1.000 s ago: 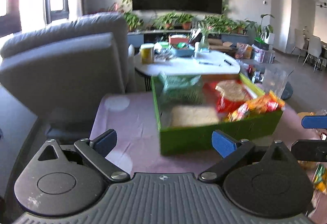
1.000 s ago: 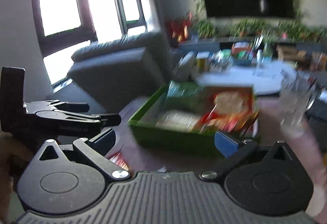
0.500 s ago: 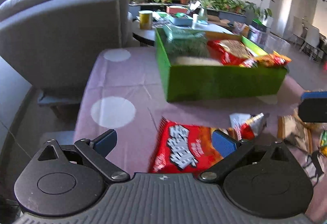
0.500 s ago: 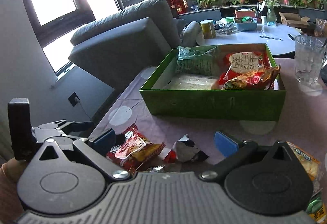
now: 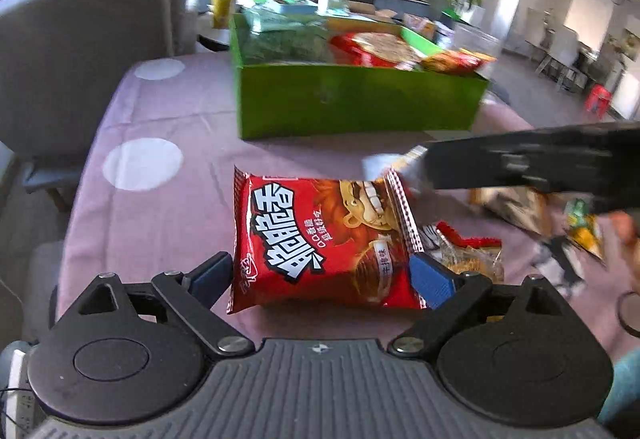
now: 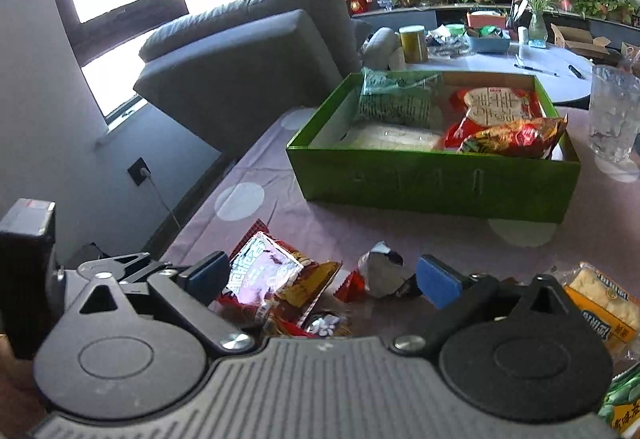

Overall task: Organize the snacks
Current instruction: 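Reach the right gripper to the red chip bag on the table and grasp it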

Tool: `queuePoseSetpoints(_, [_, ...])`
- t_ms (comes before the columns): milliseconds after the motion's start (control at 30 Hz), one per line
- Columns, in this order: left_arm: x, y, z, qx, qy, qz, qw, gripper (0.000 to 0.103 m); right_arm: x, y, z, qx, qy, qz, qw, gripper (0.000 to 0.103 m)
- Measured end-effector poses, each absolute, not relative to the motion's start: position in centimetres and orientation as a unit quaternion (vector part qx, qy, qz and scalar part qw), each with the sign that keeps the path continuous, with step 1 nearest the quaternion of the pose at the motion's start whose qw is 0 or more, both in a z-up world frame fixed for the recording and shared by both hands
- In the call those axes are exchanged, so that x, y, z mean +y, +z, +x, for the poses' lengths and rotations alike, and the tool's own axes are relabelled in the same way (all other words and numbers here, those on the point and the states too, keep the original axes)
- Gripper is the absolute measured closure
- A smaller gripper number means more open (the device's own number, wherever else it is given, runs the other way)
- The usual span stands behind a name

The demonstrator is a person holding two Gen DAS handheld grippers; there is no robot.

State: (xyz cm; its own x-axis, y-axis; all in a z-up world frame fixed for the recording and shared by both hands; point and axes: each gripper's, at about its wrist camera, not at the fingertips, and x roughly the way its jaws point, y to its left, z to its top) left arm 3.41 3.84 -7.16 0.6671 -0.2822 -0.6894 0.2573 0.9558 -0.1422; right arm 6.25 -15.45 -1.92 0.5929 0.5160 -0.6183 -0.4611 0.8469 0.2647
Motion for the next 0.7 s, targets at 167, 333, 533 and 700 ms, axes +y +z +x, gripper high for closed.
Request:
queuePoseSetpoints(167, [2.6,-7.1,2.0,0.390,-0.182,-0.007,0.903,0.009,-15.3,-2.6,6.5,0.387,0.278,0.047,0.878,0.044])
queuePoseSetpoints(333, [2.7,-6.8,1.5,0.386,-0.162,0.007,0.908,0.009,-15.6,-3.0,6.6,0.403,0.275,0.051,0.871,0.044])
queuePoseSetpoints(533, [3.7,-6.8,2.2,0.384,-0.150,-0.015,0.911,0.011,-15.6,-4.1,7.1,0.436,0.277,0.069,0.854,0.045])
queuePoseSetpoints(700, [3.2,-6.9,2.0,0.380,-0.160,-0.007,0.911,0.012,-15.7,-5.1,7.7,0.463,0.269,0.089,0.840,0.047])
